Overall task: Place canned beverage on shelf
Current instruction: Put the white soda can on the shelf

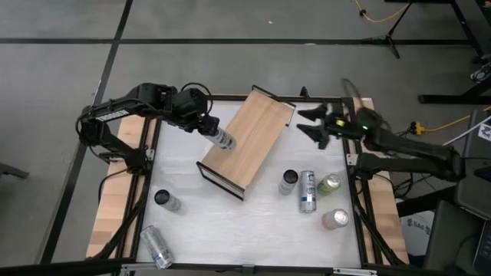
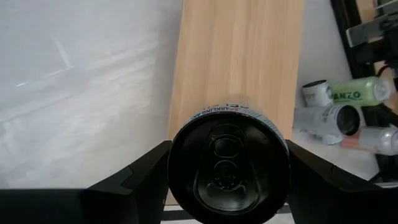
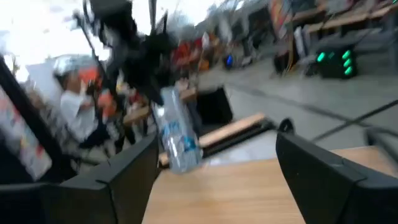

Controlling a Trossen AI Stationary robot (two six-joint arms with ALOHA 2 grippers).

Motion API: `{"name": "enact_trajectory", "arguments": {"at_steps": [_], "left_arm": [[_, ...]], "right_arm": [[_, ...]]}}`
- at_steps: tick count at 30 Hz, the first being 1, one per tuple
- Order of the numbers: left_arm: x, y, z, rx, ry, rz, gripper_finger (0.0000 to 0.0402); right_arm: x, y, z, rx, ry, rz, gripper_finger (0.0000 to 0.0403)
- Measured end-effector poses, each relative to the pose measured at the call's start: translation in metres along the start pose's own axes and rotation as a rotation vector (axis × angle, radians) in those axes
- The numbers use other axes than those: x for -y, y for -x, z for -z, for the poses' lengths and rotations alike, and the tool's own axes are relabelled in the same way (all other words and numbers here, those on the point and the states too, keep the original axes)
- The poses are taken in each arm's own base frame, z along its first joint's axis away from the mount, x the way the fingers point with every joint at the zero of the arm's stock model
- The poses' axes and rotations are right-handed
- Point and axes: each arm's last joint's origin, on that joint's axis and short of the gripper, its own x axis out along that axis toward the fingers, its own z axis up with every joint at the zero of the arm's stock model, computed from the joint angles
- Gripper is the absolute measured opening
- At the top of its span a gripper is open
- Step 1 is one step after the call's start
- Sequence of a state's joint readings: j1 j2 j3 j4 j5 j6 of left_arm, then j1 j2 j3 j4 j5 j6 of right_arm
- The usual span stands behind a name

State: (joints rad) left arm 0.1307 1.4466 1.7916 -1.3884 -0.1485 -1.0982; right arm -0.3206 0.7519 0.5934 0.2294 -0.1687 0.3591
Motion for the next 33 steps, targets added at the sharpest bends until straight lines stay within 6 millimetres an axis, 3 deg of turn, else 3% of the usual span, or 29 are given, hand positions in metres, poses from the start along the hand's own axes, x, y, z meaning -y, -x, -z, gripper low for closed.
{"name": "enact_trajectory", "arguments": {"at_steps": [10,16,23,33], "left_arm": [[0.007,-0.011,-0.002,-0.004,0.024,-0.008,0.0238],[0.009,-0.016,-0.002,-0.011,0.021,-0.02,0.0238],[0.011,-0.019,-0.003,-0.002,0.022,-0.018,0.0238],[0.013,-0.019,-0.004,0.026,0.026,-0.009,0.0238]], "right_arm": [[0.004,-0.084,-0.012,-0.18,0.072,-0.154,0.0316],[0.008,-0.123,-0.013,-0.227,0.059,-0.196,0.0316],[-0.017,-0.161,0.001,-0.246,0.215,-0.25,0.0316],[-0.044,-0.197,0.026,-0.251,0.345,-0.118,0.0316]]}}
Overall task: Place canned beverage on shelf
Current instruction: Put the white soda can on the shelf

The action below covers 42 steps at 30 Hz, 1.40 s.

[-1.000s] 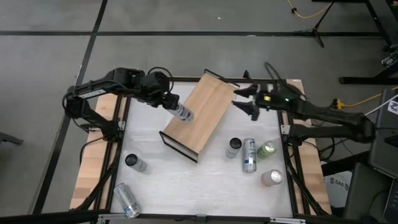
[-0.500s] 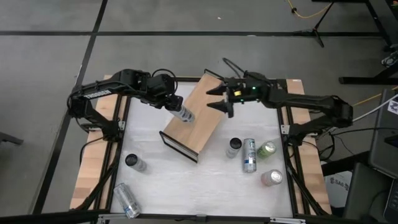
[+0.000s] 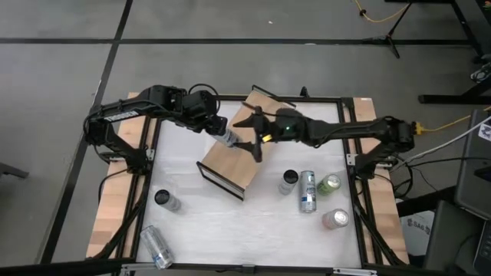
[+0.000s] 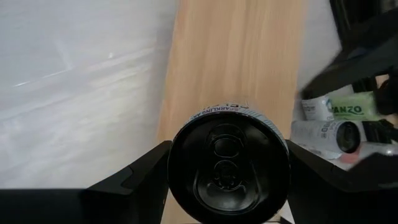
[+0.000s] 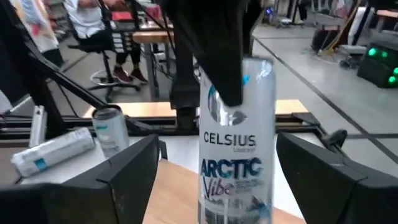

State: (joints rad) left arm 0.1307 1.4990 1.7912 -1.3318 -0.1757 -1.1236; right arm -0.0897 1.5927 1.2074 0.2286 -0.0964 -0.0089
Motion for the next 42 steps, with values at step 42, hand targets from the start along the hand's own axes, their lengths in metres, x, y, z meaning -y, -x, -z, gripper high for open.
{"name": "enact_trajectory", "arguments": {"at_steps": [42], "left_arm": [[0.023,-0.014,0.014,0.011,-0.054,0.055,0.0238]], "right_arm": [[0.0,-0.017,0.041,-0.264,-0.158,0.018,0.0293]]}}
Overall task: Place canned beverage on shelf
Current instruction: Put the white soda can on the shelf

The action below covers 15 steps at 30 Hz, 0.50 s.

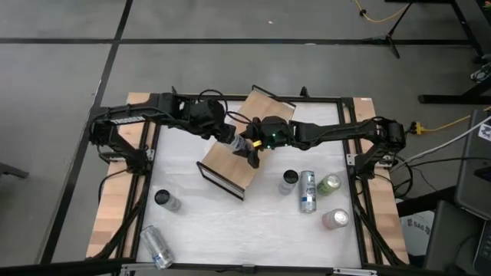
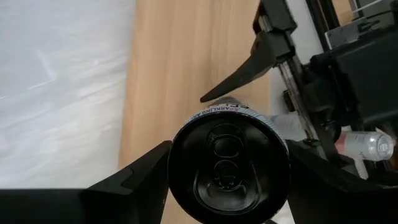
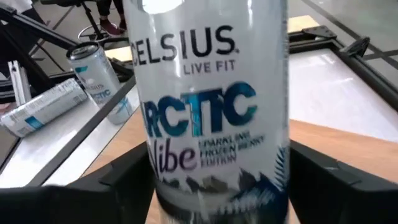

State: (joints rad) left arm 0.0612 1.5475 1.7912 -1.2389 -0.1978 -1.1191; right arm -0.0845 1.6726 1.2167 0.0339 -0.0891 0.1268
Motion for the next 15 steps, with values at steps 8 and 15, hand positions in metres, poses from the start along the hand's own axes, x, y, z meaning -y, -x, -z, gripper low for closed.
{"name": "enact_trajectory", "arguments": {"at_steps": [8,15], "left_arm": [[0.0005,0.0003,-0.0003,-0.008,-0.008,0.013,0.0249],[0.0008,0.0021,-0.0004,-0.015,-0.025,0.03,0.0284]], "right_arm": [[-0.0001,0.0,-0.0006,0.006,0.001,-0.001,0.0237],[0.0,0.0,-0.0006,0.006,0.002,-0.002,0.0242]]}}
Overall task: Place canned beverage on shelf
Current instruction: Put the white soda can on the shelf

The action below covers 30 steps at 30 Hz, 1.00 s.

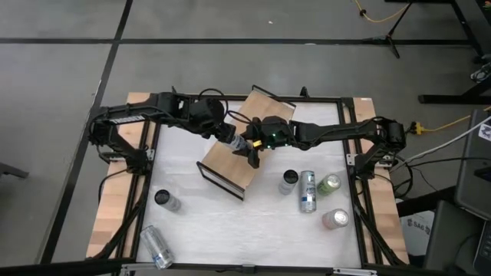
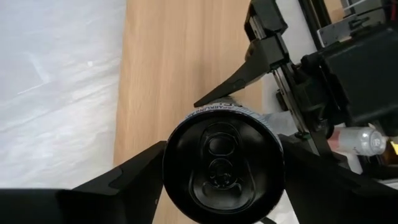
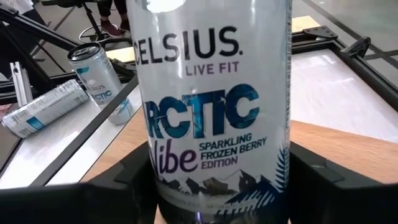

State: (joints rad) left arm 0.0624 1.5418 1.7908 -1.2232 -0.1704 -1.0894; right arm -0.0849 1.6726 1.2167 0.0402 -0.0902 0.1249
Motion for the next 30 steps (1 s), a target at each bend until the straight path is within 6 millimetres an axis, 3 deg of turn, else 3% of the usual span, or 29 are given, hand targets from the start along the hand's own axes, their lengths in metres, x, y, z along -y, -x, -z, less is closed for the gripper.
{"name": "enact_trajectory", "arguments": {"at_steps": [6,12,20,27,30], "left_arm": [[-0.004,0.012,0.0,0.018,0.002,0.027,0.0294],[-0.011,0.031,0.0,0.038,0.009,0.067,0.0296],[-0.027,0.056,0.001,0.122,-0.023,0.043,0.0296],[-0.029,0.06,0.001,0.137,-0.103,0.032,0.0296],[-0.029,0.058,0.001,0.136,-0.133,0.026,0.0296]], "right_arm": [[0.004,0.005,-0.001,-0.015,-0.005,0.008,0.0238],[0.025,0.017,-0.007,-0.012,-0.033,0.069,0.0238],[0.059,0.059,-0.033,0.096,-0.022,0.166,0.0238],[0.084,0.109,-0.061,0.261,0.064,0.23,0.0238],[0.095,0.119,-0.067,0.331,0.074,0.186,0.0238]]}}
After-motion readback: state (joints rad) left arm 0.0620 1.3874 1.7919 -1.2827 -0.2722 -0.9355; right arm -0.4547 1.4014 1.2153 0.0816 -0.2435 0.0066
